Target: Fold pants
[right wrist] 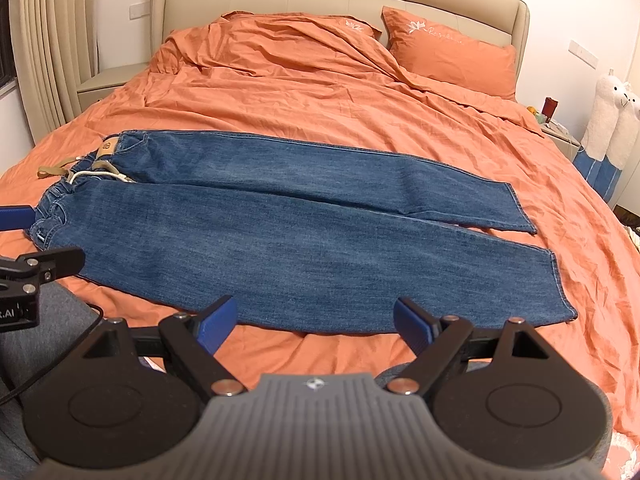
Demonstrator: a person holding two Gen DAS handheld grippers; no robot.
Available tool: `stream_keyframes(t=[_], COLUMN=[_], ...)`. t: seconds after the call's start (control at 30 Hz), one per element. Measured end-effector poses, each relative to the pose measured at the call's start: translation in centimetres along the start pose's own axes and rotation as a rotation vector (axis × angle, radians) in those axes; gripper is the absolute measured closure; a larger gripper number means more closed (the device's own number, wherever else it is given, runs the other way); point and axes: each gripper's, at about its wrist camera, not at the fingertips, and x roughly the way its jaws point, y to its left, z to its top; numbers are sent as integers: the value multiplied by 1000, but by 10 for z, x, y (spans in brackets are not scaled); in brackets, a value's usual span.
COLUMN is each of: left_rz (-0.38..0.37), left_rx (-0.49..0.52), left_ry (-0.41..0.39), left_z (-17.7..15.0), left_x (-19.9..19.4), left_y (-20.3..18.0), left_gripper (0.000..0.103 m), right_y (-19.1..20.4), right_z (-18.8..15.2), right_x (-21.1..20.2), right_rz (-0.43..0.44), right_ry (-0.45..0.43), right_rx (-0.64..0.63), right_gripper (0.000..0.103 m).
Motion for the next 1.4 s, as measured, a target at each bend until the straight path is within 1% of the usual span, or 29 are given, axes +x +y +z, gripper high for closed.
stream_keyframes(t=[0.77, 1.0, 1.07, 1.17, 1.23, 1.3, 1.33, 1.4], left_rz=[5, 5, 3, 6, 19, -8, -23, -33], left_rx=[-5, 6, 13, 21, 32, 46, 52, 71], left_ry=[5, 0, -1, 0, -7, -13, -13, 12], left_z=[-1, -2, -3, 1, 5, 8, 8, 8], left_x=[-2, -2, -2, 0, 2, 6, 9, 19], left_y=[4, 5, 15, 37, 59, 78, 89, 112], left_gripper=[13, 13, 14, 18, 20, 24, 24, 25], right_y=[3, 5, 1, -12, -27, -43, -51, -65], right_z=[-4, -5, -5, -2, -2, -1, -1, 0], right_x=[3, 3, 4, 9, 14, 22, 26, 36], right_rz=[5, 18, 34, 56, 67, 47, 27, -1], right_ry=[3, -9, -23, -48, -89, -121, -134, -142], right_rx=[6, 2, -3, -3, -14, -36, -44, -55], right_gripper=[21, 21, 21, 21, 21, 21, 21, 21])
